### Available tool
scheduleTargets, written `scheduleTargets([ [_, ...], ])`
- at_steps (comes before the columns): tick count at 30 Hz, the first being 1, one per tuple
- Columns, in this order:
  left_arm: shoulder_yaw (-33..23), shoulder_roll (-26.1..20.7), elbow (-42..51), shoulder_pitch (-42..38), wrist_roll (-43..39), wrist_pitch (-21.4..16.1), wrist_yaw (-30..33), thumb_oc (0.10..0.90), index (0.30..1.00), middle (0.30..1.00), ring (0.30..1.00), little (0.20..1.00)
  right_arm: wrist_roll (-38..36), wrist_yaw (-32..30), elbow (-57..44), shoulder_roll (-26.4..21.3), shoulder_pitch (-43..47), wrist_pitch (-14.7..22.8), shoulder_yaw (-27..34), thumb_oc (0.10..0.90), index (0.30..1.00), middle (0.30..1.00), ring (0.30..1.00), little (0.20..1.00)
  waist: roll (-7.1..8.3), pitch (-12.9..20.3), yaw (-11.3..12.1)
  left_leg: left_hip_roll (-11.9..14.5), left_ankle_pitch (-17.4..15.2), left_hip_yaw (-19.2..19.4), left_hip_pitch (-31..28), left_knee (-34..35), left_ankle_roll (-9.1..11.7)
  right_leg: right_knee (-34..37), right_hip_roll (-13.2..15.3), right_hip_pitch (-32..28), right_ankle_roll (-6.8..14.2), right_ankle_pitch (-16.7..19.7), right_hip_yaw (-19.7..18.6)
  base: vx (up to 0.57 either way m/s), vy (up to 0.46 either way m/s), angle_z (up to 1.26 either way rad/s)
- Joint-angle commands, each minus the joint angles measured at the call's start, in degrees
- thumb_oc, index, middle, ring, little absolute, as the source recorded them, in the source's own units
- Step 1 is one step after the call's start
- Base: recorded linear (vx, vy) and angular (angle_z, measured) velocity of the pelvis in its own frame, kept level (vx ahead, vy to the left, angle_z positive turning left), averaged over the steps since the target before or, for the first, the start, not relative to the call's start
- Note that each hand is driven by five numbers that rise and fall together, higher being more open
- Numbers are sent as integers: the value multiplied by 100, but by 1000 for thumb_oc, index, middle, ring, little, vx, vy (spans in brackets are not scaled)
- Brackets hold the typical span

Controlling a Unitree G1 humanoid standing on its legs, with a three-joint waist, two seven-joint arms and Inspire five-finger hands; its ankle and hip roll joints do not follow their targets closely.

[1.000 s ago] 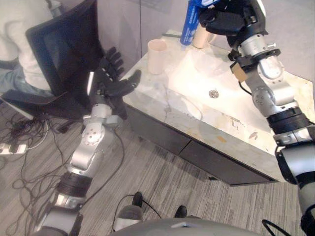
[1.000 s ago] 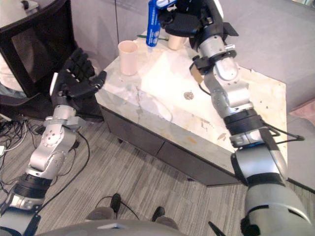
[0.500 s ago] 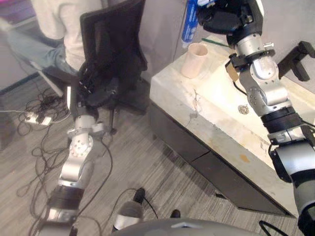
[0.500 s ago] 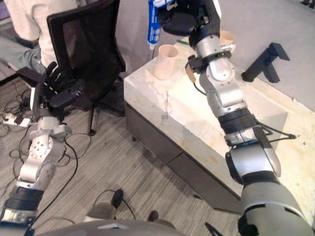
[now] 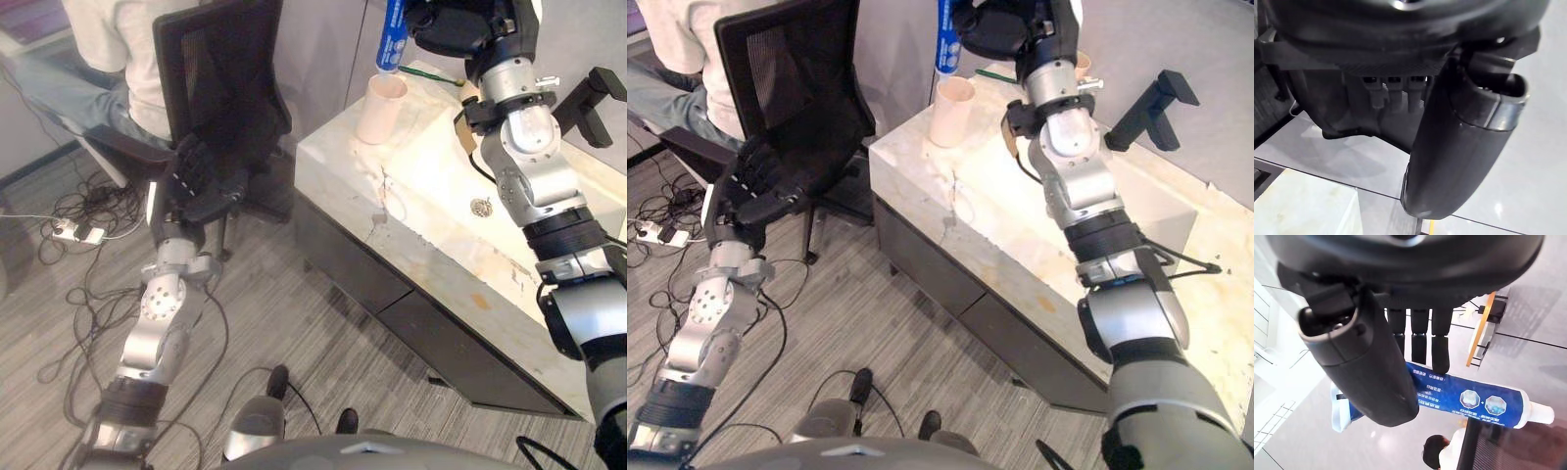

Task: Organize the bathroom.

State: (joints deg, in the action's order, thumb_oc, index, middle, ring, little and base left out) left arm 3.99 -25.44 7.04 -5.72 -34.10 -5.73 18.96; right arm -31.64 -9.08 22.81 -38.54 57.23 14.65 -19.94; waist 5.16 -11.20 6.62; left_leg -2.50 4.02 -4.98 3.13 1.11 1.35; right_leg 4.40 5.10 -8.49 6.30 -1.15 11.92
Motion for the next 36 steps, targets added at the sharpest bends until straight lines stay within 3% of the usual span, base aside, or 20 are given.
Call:
scheduleTargets([
  [1,-66,-317,553,108,3,-373,-187,800,900,900,900,900,199,-241,-325,-318,591,910,280,400,300,300,300,300,-105,796,-11,-126,-648,947,-547,-265,-75,-426,-659,522,-165,-91,-282,132,-101,1],
  [7,-157,-323,463,201,36,-238,-253,800,900,900,900,900,248,-375,-504,-310,418,894,407,400,300,300,300,300,-88,768,-25,-149,-735,990,-516,-534,-14,-402,-750,442,-244,-116,-301,151,-122,4],
  [9,-159,-341,441,196,10,-228,-291,800,900,900,900,900,343,-407,-509,-316,385,933,444,400,300,300,300,300,-62,735,-30,-195,-856,1043,-438,-825,22,-404,-739,438,-277,-118,-276,87,-99,7],
  [11,-127,-343,412,168,-51,-226,-360,800,900,900,900,900,410,-484,-516,-353,355,999,459,400,300,300,300,300,-24,615,-1,-265,-862,1076,-88,-1685,141,-496,-662,437,-368,-122,-207,60,-96,16],
  [12,-97,-331,425,149,-93,-210,-407,800,900,900,900,900,425,-559,-576,-352,308,999,501,400,300,300,300,300,-21,537,16,-169,-698,1143,178,-2132,258,-567,-619,443,-397,-112,-85,40,-76,19],
  [14,-73,-325,433,127,-112,-186,-466,800,900,900,900,900,540,-610,-564,-304,276,1066,524,400,300,300,300,300,11,460,14,112,-695,1273,313,-2203,263,-645,-548,435,-412,-141,80,45,-28,33],
  [17,-47,-314,439,117,-129,-197,-488,800,900,900,900,900,630,-672,-534,-214,307,1064,458,400,300,300,300,300,-12,468,-16,391,-678,1287,140,-1720,196,-729,-539,442,-411,-210,191,142,79,24],
  [18,-22,-325,485,109,-170,-173,-468,800,900,900,900,900,691,-704,-601,-163,295,1006,416,400,300,300,300,300,-51,531,-56,655,-476,1106,-122,-959,205,-760,-549,430,-392,-288,171,236,184,-3],
  [19,-19,-330,508,119,-169,-164,-487,800,900,900,900,900,723,-716,-647,-171,286,963,398,400,300,300,300,300,-61,550,-61,747,-340,1020,-186,-690,252,-738,-554,406,-380,-305,138,279,221,-8],
  [24,85,-258,523,93,-170,-54,-643,800,900,900,900,900,708,-769,-689,-256,332,831,305,400,300,300,300,300,-121,614,4,1072,228,542,-75,-87,468,-730,-486,234,-330,-459,-13,212,163,-9],
  [27,126,-305,463,146,-191,-87,-845,800,900,900,900,900,754,-818,-550,-264,365,904,244,400,300,300,300,300,-227,633,26,1025,111,431,-106,-97,462,-1074,-300,244,-272,-660,23,276,280,-14],
  [31,280,-288,353,14,-226,9,-944,800,900,900,900,900,1136,-1038,-925,-115,83,698,332,400,300,300,300,300,-351,646,-83,771,-20,381,-314,47,320,-1648,50,383,-59,-779,79,209,248,-17],
  [36,470,-352,314,-134,-144,124,-823,800,900,900,900,900,1146,-1040,-1167,19,-159,667,573,400,300,300,300,300,-537,634,-251,456,-180,398,-607,210,31,-3275,363,880,93,-470,15,213,245,-4],
])
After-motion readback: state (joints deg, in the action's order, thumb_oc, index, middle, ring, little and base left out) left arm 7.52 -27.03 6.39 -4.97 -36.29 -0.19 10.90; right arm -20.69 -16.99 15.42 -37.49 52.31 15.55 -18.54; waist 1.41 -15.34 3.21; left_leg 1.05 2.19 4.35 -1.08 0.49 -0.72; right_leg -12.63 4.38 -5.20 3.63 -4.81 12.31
